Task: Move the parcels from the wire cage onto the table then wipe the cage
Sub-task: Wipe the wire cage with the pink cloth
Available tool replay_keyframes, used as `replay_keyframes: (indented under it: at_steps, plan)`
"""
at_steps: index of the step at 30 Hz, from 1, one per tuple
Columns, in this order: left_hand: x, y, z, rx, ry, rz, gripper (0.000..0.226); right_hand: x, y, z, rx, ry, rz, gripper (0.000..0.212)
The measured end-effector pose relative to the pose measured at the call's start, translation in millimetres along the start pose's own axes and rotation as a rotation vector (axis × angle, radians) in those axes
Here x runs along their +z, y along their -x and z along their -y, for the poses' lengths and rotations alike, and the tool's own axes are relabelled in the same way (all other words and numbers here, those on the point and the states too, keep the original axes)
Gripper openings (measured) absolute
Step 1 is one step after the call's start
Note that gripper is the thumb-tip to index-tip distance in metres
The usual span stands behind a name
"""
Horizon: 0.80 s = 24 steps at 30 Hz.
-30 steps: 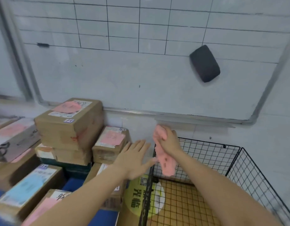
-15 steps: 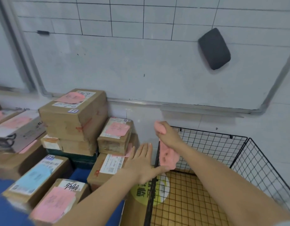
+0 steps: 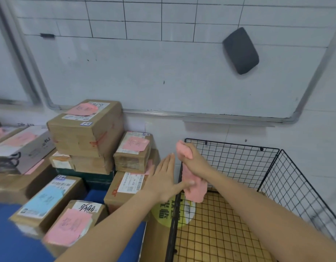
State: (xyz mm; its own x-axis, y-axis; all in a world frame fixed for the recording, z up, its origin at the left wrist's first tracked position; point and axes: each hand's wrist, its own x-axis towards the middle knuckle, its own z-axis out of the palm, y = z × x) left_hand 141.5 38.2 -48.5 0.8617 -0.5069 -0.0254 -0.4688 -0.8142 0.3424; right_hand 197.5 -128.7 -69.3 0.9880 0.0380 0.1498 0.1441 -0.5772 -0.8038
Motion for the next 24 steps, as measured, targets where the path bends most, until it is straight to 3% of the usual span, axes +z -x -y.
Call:
replay_keyframes:
  at_steps: [3,7,11,16,20,24]
  plan:
    - [-9.3,-11.8,2.7,0.105,0.153,-0.051,0.104,-2.9,21.9,23.6,0.072,-0.097,0.002,0.042]
    - [-33.5,-39.8,-3.7,0.148,0.250,-0.074,0.070,-2.1,38.3,33.3,0.120,-0.078,-0.009,0.056]
    - [-56.3,-66.7,-10.7,0.097,0.296,0.018,0.064,-1.4,48.2,36.1,0.145,-0.105,-0.033,0.050]
    - [-59.3,-89.8,-16.5,0.005,0.181,0.266,0.057,1.2,63.3,39.1,0.145,-0.045,-0.003,0.038]
    - [-46.0,-99.4,-12.5,0.006,0.220,0.272,0.046,2.0,64.1,46.0,0.131,-0.052,-0.003,0.037]
    - [-47.8,-109.5,-10.5,0.017,0.210,0.210,0.051,0.3,61.4,48.0,0.115,0.021,0.019,0.036]
